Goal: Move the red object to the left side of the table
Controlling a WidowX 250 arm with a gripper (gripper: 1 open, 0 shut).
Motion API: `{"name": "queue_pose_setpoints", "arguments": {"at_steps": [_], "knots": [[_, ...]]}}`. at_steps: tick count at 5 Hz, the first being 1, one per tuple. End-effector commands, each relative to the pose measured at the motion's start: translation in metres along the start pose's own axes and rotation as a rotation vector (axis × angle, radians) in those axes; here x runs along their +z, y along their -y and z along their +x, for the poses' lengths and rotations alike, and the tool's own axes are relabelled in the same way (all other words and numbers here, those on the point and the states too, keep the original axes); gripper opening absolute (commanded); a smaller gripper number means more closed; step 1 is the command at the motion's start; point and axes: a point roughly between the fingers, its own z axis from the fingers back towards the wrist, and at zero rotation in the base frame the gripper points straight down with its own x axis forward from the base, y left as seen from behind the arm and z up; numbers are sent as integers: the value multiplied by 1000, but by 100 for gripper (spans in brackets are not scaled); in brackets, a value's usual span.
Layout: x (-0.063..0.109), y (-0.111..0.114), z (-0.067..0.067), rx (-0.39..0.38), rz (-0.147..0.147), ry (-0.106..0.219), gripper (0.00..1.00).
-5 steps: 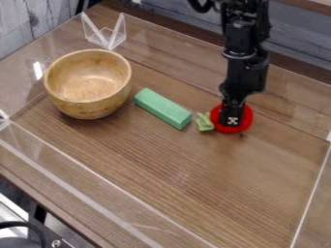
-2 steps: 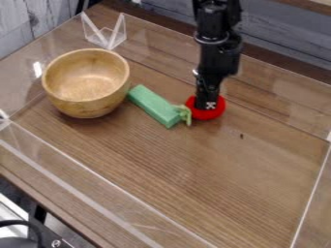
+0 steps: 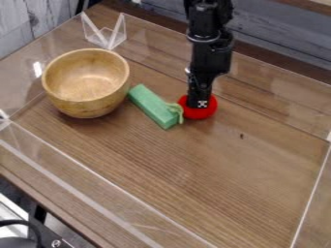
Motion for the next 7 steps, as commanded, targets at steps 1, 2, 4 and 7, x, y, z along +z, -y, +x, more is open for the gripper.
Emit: {"name": "queue_pose_setpoints", "arguments": {"at_steps": [1,2,4,7], "knots": [[9,-2,-10,10,31,28,0],[5,0,-23,18,19,23,0],[-2,3,-50,60,-3,18,0],[-20,21,-86,79,-60,1,0]]}}
